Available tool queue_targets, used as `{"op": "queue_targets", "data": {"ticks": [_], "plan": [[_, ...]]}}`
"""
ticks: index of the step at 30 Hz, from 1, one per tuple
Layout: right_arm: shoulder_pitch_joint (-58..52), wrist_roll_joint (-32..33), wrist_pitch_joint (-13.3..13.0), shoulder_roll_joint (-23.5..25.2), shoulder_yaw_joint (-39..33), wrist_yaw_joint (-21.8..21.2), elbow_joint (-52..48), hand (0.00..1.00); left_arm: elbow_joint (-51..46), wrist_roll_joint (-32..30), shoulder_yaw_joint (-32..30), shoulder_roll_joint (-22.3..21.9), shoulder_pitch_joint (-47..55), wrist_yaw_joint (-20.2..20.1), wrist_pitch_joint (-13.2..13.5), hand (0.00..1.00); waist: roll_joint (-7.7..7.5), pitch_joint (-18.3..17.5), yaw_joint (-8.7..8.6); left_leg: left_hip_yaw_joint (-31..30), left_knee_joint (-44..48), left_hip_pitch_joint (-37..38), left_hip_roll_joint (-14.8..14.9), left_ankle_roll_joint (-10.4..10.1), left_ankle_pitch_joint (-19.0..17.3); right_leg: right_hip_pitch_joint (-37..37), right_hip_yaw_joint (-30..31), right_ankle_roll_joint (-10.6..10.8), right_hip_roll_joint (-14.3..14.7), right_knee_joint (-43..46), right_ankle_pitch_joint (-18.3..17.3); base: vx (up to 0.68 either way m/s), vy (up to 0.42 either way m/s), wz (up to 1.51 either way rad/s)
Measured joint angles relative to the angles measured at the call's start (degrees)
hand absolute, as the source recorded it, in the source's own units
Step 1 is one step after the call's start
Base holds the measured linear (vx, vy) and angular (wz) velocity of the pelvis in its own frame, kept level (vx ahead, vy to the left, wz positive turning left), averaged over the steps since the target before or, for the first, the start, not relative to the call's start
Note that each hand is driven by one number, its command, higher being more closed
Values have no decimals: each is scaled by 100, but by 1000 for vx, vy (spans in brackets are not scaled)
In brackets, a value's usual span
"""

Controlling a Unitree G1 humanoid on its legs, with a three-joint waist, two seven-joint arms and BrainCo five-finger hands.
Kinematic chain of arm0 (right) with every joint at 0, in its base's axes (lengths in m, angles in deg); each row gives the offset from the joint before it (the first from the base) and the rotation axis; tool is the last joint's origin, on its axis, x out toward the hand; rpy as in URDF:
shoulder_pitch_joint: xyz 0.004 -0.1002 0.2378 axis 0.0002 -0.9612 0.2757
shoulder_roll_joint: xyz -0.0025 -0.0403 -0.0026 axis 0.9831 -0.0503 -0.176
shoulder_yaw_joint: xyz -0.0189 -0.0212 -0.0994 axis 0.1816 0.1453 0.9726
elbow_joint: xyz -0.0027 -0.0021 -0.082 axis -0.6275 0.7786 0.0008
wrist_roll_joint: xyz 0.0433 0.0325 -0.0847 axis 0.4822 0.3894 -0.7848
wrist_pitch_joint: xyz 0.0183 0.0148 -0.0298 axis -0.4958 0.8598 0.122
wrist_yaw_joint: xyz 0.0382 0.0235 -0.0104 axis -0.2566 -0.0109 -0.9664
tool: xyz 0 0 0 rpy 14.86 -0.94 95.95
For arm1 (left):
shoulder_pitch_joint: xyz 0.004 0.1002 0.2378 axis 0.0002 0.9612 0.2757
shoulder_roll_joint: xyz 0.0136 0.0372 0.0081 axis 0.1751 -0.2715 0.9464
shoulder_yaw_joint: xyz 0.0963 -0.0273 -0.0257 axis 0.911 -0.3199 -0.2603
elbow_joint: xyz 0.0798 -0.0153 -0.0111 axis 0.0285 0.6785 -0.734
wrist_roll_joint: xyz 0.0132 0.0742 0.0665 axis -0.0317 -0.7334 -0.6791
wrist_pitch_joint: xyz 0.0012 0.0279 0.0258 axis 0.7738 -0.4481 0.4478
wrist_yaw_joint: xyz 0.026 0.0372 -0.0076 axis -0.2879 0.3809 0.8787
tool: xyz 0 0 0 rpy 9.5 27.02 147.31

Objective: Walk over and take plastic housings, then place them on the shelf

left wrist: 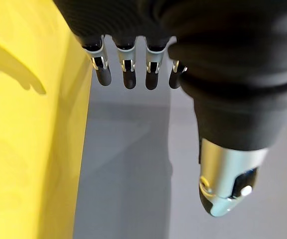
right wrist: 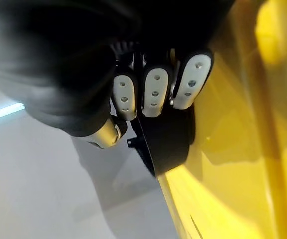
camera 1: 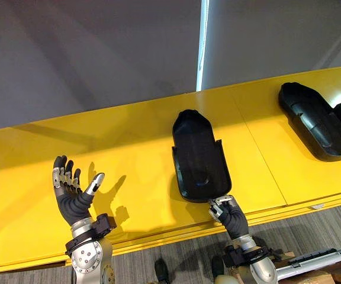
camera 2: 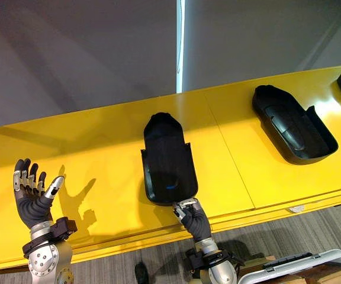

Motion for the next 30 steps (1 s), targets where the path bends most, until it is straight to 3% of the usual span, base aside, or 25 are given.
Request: {"op": "queue_targets", "data": {"ticks": [15, 30], "plan": [[343, -671, -68, 141, -232, 387, 335, 100, 0, 3, 35, -1, 7, -67, -1, 0, 1, 1, 10, -83, 51, 106, -6, -1, -65, 188, -49, 7, -15, -3, -33, 3, 5, 2], [780, -896, -103, 155, -267, 504, 777, 100, -97, 62, 228, 4, 98, -87, -9, 0, -7, -66, 25, -168, -240, 362, -124, 85, 57, 372, -179, 35, -93, -10, -51, 0, 7, 3]]}}
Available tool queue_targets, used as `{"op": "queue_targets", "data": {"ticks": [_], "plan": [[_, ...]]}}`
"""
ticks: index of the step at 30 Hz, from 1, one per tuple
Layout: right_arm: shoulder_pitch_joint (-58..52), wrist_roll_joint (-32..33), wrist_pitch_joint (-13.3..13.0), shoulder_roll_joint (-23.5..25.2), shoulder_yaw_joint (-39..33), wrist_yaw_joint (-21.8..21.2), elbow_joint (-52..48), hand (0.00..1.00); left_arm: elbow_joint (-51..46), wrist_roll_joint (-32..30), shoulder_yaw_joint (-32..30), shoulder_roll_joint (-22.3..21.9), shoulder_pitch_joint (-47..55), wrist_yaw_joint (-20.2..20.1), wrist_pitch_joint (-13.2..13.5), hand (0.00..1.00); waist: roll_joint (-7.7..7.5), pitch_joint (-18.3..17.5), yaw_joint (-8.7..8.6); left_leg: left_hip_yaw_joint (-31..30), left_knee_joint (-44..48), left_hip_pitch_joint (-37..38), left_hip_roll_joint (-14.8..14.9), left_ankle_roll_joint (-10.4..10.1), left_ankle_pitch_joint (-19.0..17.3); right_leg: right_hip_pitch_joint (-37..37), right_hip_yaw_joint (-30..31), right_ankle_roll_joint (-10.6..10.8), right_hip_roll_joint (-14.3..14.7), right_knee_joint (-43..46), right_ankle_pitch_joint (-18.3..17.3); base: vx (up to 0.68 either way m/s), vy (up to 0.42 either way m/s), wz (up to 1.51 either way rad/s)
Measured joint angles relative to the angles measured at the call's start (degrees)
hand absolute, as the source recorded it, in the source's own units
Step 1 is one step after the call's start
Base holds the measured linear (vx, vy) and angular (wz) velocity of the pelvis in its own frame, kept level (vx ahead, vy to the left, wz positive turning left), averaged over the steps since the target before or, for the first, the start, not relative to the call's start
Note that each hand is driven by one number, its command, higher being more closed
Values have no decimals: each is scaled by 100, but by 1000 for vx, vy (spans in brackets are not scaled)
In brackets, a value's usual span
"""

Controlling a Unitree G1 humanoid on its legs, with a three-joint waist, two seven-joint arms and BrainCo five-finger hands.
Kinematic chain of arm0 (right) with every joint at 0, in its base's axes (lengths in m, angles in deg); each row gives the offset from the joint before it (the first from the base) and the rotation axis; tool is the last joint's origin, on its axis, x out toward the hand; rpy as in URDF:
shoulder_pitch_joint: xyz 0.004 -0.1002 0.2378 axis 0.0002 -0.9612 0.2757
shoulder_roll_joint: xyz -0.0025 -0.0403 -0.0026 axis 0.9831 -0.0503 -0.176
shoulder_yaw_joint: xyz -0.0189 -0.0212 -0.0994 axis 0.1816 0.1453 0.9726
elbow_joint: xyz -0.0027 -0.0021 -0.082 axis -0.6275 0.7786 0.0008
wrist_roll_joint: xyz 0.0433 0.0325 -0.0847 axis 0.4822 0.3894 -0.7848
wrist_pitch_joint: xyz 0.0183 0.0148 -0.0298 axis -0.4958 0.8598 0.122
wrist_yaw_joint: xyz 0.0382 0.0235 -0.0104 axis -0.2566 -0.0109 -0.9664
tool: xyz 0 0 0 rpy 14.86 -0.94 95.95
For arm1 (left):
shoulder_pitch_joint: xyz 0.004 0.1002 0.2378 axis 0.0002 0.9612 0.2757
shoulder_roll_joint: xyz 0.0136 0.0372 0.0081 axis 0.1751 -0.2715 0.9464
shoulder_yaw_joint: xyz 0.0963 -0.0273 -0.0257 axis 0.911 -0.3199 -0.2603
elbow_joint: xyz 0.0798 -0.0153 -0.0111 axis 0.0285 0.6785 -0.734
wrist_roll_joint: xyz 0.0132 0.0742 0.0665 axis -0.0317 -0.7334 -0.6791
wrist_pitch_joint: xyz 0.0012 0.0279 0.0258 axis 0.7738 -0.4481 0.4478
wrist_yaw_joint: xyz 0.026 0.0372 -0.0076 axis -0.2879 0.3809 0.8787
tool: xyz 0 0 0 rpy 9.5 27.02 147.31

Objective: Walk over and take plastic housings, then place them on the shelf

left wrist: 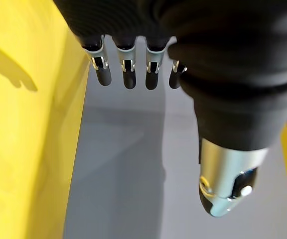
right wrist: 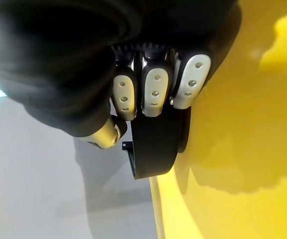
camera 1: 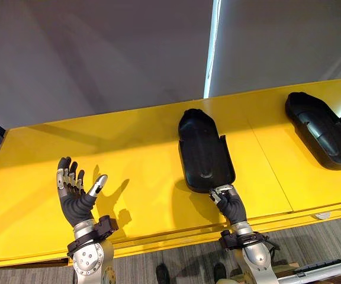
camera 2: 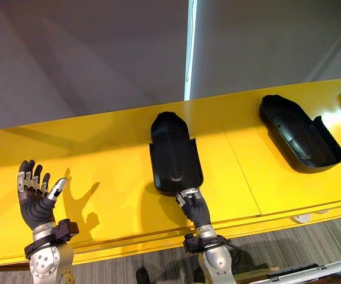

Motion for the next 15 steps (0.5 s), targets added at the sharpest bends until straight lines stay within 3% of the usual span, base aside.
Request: {"op": "queue_targets", "data": {"ticks": [5, 7, 8, 11, 15], "plan": [[-149, 9, 100, -9, -432, -29, -501, 100, -386, -1, 118, 0, -70, -16, -1, 0, -3, -146, -16, 53, 1, 83, 3, -5, -1, 61, 19, 4, 2, -7, -3, 1, 3, -3], [-274, 98, 100, 31, -982, -29, -1347, 100, -468, -2, 109, 0, -238, -19, -1, 0, -17, -174, -32, 120, 0, 191, 9, -20, -14, 132, 88, 5, 11, -8, -3, -8, 12, -22], [-274, 276, 94, 33, -1319, -23, -1782, 0, -585, -2, 101, 3, -264, -17, 0, 0, -49, -225, -37, 259, -1, 264, 23, -45, -37, 130, 212, 5, 30, -7, -2, -14, 13, -41], [-245, 506, -4, 129, -2221, 48, -2435, 0, -777, -3, 96, 49, -359, -10, 7, 0, -113, -444, -170, 511, -4, 406, 86, -105, -97, 123, 496, -4, 104, -6, 6, -29, 4, -47], [-352, 759, -32, 286, -2876, 190, -2550, 0, -815, -4, 108, 52, -589, -4, 68, 0, -119, -627, -329, 733, -23, 539, 174, -157, -135, 133, 721, -41, 215, -9, 36, -45, -13, -37]]}}
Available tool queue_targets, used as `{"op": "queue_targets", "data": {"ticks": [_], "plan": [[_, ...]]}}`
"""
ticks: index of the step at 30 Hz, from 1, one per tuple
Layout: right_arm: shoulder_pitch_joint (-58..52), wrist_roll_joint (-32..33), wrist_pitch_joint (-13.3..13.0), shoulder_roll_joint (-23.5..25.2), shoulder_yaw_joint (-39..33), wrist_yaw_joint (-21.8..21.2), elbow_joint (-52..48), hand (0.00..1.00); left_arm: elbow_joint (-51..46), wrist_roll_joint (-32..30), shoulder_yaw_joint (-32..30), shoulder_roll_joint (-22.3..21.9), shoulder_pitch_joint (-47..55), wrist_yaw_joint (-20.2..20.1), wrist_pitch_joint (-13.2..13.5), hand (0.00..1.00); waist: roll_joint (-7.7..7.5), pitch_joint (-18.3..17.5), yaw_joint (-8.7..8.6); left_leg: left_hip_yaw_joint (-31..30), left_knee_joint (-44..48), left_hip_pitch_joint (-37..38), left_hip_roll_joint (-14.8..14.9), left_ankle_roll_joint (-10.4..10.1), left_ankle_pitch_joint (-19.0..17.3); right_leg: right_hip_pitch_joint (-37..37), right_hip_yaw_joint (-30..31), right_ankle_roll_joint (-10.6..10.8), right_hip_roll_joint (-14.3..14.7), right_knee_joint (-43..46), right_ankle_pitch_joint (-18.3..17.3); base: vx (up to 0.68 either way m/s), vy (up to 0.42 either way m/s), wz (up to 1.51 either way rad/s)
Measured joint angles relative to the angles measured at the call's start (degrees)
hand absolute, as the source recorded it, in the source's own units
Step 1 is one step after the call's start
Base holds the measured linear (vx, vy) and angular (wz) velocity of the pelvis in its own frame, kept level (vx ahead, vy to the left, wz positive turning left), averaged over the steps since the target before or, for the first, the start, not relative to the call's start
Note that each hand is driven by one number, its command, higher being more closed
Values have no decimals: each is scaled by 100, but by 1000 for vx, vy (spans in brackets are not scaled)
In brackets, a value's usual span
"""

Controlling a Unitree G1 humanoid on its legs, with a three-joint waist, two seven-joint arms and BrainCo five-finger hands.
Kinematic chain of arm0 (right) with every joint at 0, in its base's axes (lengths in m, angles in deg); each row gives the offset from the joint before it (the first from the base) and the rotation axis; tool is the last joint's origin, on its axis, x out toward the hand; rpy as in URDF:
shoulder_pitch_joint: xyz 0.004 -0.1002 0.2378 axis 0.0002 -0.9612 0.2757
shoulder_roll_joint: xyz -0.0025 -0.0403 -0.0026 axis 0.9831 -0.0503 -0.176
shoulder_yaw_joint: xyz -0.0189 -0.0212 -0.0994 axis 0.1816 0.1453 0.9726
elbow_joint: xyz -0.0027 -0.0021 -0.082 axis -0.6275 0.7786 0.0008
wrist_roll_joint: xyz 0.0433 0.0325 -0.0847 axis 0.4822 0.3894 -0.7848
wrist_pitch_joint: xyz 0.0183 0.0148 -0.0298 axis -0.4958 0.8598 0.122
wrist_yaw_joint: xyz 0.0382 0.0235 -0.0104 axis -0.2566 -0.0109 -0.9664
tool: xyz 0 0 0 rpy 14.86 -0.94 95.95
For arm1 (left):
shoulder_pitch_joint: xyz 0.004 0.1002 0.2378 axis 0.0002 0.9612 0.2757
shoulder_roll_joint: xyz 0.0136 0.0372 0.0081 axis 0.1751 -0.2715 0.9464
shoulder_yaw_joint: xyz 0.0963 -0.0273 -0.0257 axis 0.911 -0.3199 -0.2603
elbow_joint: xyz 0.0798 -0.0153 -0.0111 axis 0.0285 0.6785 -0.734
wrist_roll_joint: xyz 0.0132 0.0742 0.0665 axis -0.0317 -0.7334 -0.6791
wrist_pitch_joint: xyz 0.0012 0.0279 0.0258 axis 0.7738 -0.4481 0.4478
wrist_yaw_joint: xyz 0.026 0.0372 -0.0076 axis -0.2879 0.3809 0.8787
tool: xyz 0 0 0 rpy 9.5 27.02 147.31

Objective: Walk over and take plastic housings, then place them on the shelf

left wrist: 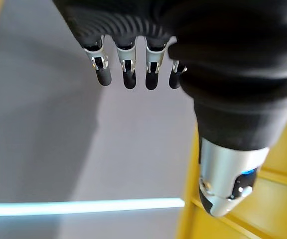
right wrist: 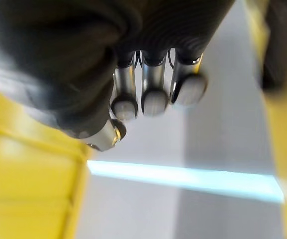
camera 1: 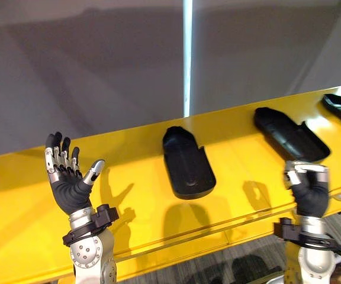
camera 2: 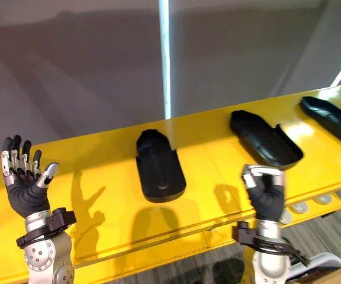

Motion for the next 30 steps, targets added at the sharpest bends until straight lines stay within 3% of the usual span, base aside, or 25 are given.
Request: {"op": "queue_targets", "data": {"ticks": [3, 6, 9, 10, 11, 12, 13, 15, 18, 19, 20, 21, 22, 23, 24, 26, 28, 30], "plan": [[-223, -32, -3, 172, -595, 181, 4, 0, 5, -14, 167, 2, -303, -5, 60, 0, 18, -44, -67, 3, -1, 7, 29, 1, 8, 0, 26, -22, 33, -2, 16, -45, -11, -2], [-355, -314, -6, 353, -1008, 628, 139, 0, 8, -71, 337, 4, -306, -2, 141, 0, 28, -86, -126, 78, 36, 36, 54, -6, 0, -16, 94, -26, 60, 13, 18, -14, 1, -14], [-172, -855, 6, 342, -887, 1180, 612, 0, 33, -71, 309, 68, -272, 3, 161, 0, 22, -45, 36, 538, 1179, -233, 341, -96, -634, -221, 696, -67, 212, 102, 76, -30, -34, -100], [1, -962, 14, 325, -723, 1389, 831, 0, 34, -71, 286, 107, -209, 18, 165, 0, 38, -6, 97, 164, 2015, -520, 546, -67, -990, -300, 965, -103, 338, 131, 101, -2, -55, -105], [89, -979, 19, 308, -644, 1461, 948, 0, 33, -70, 294, 108, -180, 23, 165, 0, 51, 1, 147, -295, 2354, -662, 585, -80, -1092, -371, 1118, -115, 403, 205, 109, 5, -43, -144], [179, -979, 26, 201, -436, 1535, 1131, 0, 24, -67, 298, 94, -154, 55, 165, 0, 117, 33, 248, -1394, 2850, -872, 562, -204, -1309, -533, 1426, -113, 563, 399, 79, -2, 26, -135], [213, -980, 50, 112, -270, 1535, 1167, 0, 23, -71, 310, 91, -176, 70, 163, 0, 248, 100, 271, -2382, 3210, -993, 500, -455, -1577, -748, 1602, -78, 753, 731, 21, -17, 71, -121], [132, -979, 124, 173, -125, 1533, 1166, 0, 21, -69, 308, 88, -203, 80, 162, 0, 246, 222, 252, -3039, 3427, -955, 361, -581, -1920, -1142, 1831, -6, 943, 1508, -277, -102, 126, -73], [-378, -978, 211, 337, 72, 1469, 1058, 0, -1, -69, 414, 14, -221, 100, 163, 0, 165, 351, 191, -2886, 3355, -812, 313, -309, -2454, -1414, 2098, 138, 1046, 1914, -377, -195, 174, -60], [-708, -976, 305, 419, 267, 1338, 910, 0, -50, -78, 526, 6, -219, 142, 162, 0, 52, 413, 265, -2590, 3567, -912, 198, -194, -2521, -1477, 2453, 261, 999, 1669, -124, -271, 264, -96], [-854, -976, 318, 447, 368, 1294, 797, 0, -101, -94, 579, -2, -211, 156, 162, 0, 46, 402, 297, -2445, 3696, -1051, 193, -148, -2542, -1516, 2590, 296, 971, 1414, 78, -298, 316, -151], [-959, -976, 364, 450, 511, 1257, 609, 0, -303, -248, 685, 5, -201, 165, 162, 0, -18, 427, 354, -2017, 3773, -1220, 182, 35, -2513, -1513, 2744, 67, 781, 735, 514, -328, 284, -163], [-949, -982, 381, 434, 631, 1195, 519, 0, -358, -349, 738, -25, -273, 162, 156, 0, -97, 522, 386, -1611, 3675, -1261, 206, 228, -2394, -1580, 1869, -394, 387, 263, 434, -351, 275, -160], [-967, -995, 387, 430, 679, 1152, 481, 0, -350, -398, 763, -24, -321, 158, 152, 0, -64, 554, 375, -1445, 3631, -1283, 284, 287, -2341, -1664, 1347, -439, 304, 276, 372, -358, 228, -160], [-898, -1035, 400, 413, 734, 1066, 480, 0, -349, -409, 733, -37, -330, 153, 158, 0, -41, 555, 485, -985, 3510, -1224, 499, 259, -2190, -1846, 398, -432, 301, 739, 371, -238, 154, -132], [-399, -1145, 399, 314, 691, 1021, 799, 0, -311, -403, 483, -72, -325, 148, 156, 0, -1, 559, 644, -348, 3121, -928, 782, 220, -1923, -1717, -611, -434, 258, 1749, 180, -218, 136, -175], [364, -1172, 405, 214, 538, 1043, 1634, 0, -249, -386, 319, -31, -376, 129, 174, 0, 12, 531, 671, 83, 2853, -758, 1025, 133, -1683, -1188, -1326, -413, -219, 2625, -459, -183, 7, -151], [670, -1212, 458, 191, 584, 1032, 2089, 0, -98, -305, 300, 23, -413, 111, 173, 0, -18, 499, 792, 459, 2843, -764, 1207, 18, -1603, -666, -1522, -220, -698, 2738, -669, -116, -166, -123]]}}
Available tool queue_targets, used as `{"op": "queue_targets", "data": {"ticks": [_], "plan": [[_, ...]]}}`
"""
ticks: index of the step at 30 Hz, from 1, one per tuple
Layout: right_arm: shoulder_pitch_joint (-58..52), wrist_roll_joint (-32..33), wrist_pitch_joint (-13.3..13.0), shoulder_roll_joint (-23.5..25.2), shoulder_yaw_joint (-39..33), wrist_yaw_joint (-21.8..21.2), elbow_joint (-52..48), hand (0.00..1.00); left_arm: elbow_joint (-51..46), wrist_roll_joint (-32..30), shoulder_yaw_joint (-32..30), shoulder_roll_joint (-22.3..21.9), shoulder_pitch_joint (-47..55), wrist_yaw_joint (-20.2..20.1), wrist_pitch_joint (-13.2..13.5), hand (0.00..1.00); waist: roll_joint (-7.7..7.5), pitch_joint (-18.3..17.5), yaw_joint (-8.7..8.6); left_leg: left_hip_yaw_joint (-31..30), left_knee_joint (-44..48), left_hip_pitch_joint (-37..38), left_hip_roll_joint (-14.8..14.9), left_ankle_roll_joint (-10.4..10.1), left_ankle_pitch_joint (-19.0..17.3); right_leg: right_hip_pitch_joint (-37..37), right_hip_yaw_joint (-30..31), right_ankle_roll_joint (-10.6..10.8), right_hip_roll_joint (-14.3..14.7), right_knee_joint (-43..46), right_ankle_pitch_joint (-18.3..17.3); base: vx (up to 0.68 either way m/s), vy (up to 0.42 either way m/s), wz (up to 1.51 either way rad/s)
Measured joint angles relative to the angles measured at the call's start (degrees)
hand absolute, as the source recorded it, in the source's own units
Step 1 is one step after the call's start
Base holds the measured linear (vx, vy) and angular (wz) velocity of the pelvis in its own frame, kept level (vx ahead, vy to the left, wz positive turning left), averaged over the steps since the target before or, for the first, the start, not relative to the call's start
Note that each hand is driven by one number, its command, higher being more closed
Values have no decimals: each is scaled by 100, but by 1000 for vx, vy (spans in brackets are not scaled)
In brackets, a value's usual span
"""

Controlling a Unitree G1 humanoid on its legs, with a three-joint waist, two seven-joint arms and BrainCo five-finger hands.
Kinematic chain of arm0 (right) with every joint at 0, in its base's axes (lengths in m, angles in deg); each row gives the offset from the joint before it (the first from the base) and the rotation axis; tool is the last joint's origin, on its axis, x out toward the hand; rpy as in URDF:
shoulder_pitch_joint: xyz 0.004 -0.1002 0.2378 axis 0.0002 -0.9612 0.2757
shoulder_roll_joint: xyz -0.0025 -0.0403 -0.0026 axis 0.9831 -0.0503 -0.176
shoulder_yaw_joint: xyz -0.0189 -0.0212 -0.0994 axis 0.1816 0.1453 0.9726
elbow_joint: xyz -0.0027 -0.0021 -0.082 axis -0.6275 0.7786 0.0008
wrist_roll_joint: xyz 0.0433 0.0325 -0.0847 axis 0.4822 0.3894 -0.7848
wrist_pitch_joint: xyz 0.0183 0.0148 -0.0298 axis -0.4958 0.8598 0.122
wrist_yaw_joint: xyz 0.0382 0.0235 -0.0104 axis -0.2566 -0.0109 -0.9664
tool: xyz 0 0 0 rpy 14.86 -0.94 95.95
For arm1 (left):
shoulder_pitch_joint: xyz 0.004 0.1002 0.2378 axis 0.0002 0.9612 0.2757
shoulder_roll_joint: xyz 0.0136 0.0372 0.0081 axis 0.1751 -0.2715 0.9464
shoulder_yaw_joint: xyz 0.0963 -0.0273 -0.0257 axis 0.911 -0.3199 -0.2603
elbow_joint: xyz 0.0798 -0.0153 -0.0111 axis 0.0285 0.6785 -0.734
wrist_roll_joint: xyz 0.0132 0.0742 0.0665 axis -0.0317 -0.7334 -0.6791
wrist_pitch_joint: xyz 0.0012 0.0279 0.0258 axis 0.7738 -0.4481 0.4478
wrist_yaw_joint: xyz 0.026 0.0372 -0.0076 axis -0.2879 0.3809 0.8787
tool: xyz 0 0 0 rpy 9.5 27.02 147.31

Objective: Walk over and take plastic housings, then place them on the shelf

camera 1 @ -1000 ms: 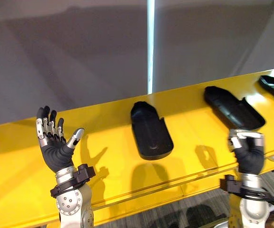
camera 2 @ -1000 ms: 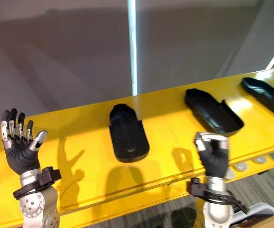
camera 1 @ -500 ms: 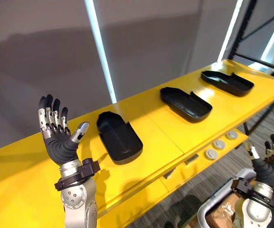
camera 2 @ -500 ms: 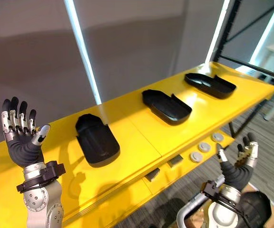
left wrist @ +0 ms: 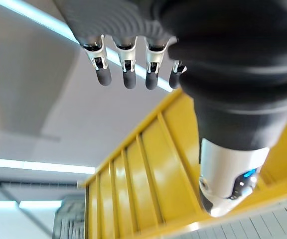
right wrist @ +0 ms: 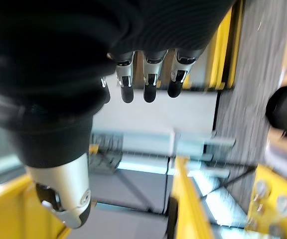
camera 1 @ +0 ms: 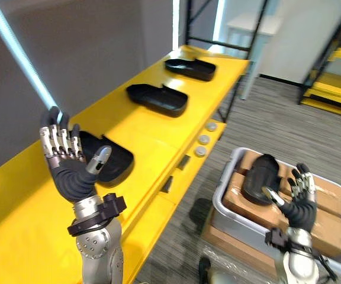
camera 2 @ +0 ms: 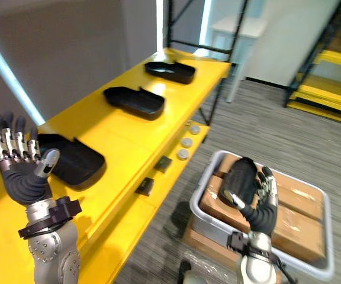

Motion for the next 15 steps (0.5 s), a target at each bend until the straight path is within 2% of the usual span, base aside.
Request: {"op": "queue_targets", "data": {"ticks": [1, 2, 3, 4, 6, 9, 10, 12, 15], "plan": [[91, -19, 33, -2, 49, -39, 197, 0, 80, 150, -2, 10, 0, -44, -19, 0, -34, -76, 67, 245, 1, -61, 85, -97, 54, 209, -3, 51, -262, -157, 1, -79, -213, -104], [99, -21, 50, -2, 55, -57, 273, 0, 115, 195, 4, 27, 0, -71, -25, 0, -61, -146, 68, 350, 3, -140, 129, -154, 85, 281, 1, 90, -341, -335, -1, -64, -315, -116], [91, -21, 79, -35, 49, -58, 392, 0, 154, 249, 37, 91, -16, -107, -34, 0, -129, -232, 49, 490, -36, -271, 169, -305, 173, 319, -21, 515, -229, -921, -75, -15, -338, -98], [43, -20, 131, -95, 38, -65, 428, 0, 204, 250, 45, 55, -15, -139, -47, 0, -97, -260, 51, 547, -146, -308, 183, -403, 294, 282, -16, 589, -121, -1245, -124, 3, -387, -108], [-301, -16, 273, -279, -49, -118, 450, 0, 517, 245, 214, -85, -13, -268, -185, 0, 77, -360, -168, 632, -488, -207, 382, -482, 597, 359, 11, 533, 263, -1744, -102, 26, -308, -68], [-669, -12, 282, -349, -88, -171, 447, 0, 653, 240, 236, -82, 10, -359, -280, 0, 116, -376, -325, 595, -690, 47, 607, -339, 756, 566, 93, 354, 614, -1982, -40, 30, -183, -32], [-720, -12, 282, -356, -99, -173, 447, 0, 745, 225, 207, -85, 2, -353, -280, 0, 132, -380, -348, 587, -695, 43, 654, -292, 794, 552, 136, 321, 679, -2018, -33, 16, -156, -32], [-774, -9, 281, -355, -134, -175, 447, 0, 1106, 165, 143, -94, -20, -314, -304, 0, 148, -346, -374, 486, -726, -60, 662, -329, 920, 448, 168, 281, 716, -2057, -7, 7, -60, -9], [-730, -8, 281, -355, -163, -151, 451, 0, 2124, 136, 116, -93, -53, -226, -423, 0, 177, -122, -495, 185, -856, -131, 558, -322, 950, 449, 34, 276, 683, -2071, -4, -3, 21, 20]]}}
